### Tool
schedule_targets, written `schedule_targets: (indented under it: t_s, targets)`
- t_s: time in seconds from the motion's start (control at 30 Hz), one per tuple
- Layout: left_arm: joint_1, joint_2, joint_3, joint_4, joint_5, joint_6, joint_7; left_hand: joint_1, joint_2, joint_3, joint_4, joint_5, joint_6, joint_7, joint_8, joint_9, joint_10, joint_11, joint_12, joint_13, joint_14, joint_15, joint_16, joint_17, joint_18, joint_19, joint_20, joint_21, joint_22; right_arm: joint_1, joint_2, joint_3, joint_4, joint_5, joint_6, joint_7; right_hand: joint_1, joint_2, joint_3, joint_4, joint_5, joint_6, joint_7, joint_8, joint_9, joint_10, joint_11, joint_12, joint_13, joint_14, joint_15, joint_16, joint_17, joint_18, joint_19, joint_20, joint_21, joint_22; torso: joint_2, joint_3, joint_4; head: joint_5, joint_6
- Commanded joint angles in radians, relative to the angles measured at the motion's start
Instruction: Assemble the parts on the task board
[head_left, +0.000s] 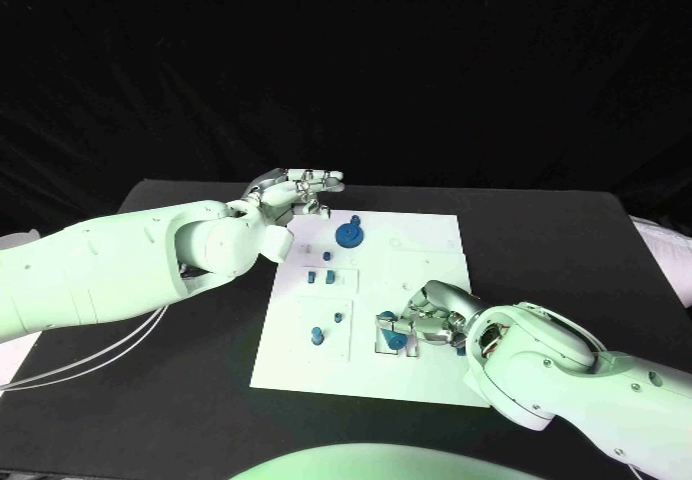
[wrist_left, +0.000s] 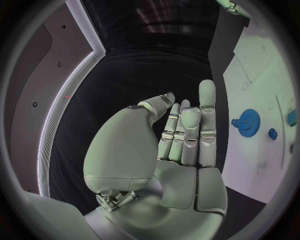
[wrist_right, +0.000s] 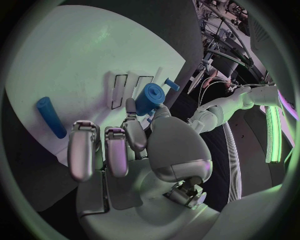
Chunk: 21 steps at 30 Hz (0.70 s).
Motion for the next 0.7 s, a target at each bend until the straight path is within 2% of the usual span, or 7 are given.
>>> schedule_targets:
  t_s: [0.03,0.2,0.33,0.6,0.7]
  targets:
    - [0.001,0.001,0.001,0.003,-0.004,0.020,0.007,-0.001,0.003,-0.005,-0.002,0.002,-0.007,-0.001,0.007,0.001,-0.007,-0.003,0.005,0.000,-0.008,0.000,0.004,-0.002,0.012,-0.005,0.001,-0.003,-0.002,-0.001,0.004,-0.001,-0.004,-0.031,0.034,-0.004,-0.017,0.000,-0.016,0.000,-0.042,-0.007,0.003,-0.003,0.007,0.045,-0.038,-0.005,0.217,0.089,-0.006,0.003,0.185,-0.015,0.009,-0.009,0.002,-0.002,-0.001,-0.0004,0.0002,0.001,-0.002]
    - [0.001,0.001,0.001,0.004,-0.004,0.024,0.008,-0.003,0.001,-0.009,-0.002,0.002,-0.008,-0.001,0.008,0.001,-0.008,-0.002,0.006,0.000,-0.008,0.000,0.004,-0.004,0.012,-0.005,0.002,-0.003,-0.002,-0.001,0.002,-0.001,-0.007,-0.047,0.027,-0.003,-0.048,-0.003,-0.053,0.001,-0.154,-0.014,0.004,-0.004,0.026,0.041,-0.037,-0.018,0.214,0.088,-0.006,-0.001,0.179,-0.014,0.006,-0.009,-0.004,-0.009,0.000,-0.0005,-0.0002,0.002,-0.003]
    - [0.001,0.001,0.001,0.004,-0.004,0.025,0.008,-0.003,0.000,-0.010,-0.002,0.002,-0.009,-0.001,0.008,0.001,-0.009,-0.002,0.007,0.000,-0.008,0.000,0.004,-0.004,0.012,-0.005,0.002,-0.003,-0.002,-0.001,0.000,-0.002,-0.006,-0.054,0.020,0.000,-0.094,-0.033,-0.072,0.003,-0.217,-0.024,0.007,-0.008,0.037,0.034,-0.034,-0.037,0.204,0.086,-0.004,-0.005,0.172,-0.012,0.002,-0.007,-0.011,-0.019,-0.001,0.0001,0.0000,0.002,-0.003]
    - [0.001,0.000,0.001,0.004,-0.004,0.025,0.008,-0.004,0.000,-0.010,-0.002,0.002,-0.009,-0.001,0.008,0.001,-0.009,-0.002,0.007,0.000,-0.008,0.000,0.005,-0.004,0.012,-0.005,0.002,-0.003,-0.003,-0.002,-0.008,-0.002,0.003,-0.076,0.014,0.004,-0.095,-0.046,-0.061,0.001,-0.217,-0.024,0.007,-0.007,0.044,0.032,-0.034,-0.043,0.201,0.086,-0.003,-0.007,0.170,-0.011,0.001,-0.006,-0.013,-0.022,-0.001,0.0006,0.0015,0.001,-0.003]
    - [0.001,0.000,0.001,0.004,-0.004,0.025,0.008,-0.004,0.000,-0.010,-0.002,0.002,-0.009,-0.001,0.008,0.001,-0.009,-0.002,0.007,0.000,-0.008,0.000,0.005,-0.004,0.012,-0.005,0.002,-0.003,-0.003,-0.003,-0.012,-0.002,0.010,-0.091,0.014,0.006,-0.022,-0.046,-0.035,-0.020,-0.186,-0.018,0.004,-0.002,0.057,0.034,-0.036,-0.043,0.204,0.086,-0.005,-0.006,0.172,-0.012,0.002,-0.007,-0.012,-0.018,-0.001,0.0010,0.0015,0.001,-0.004]
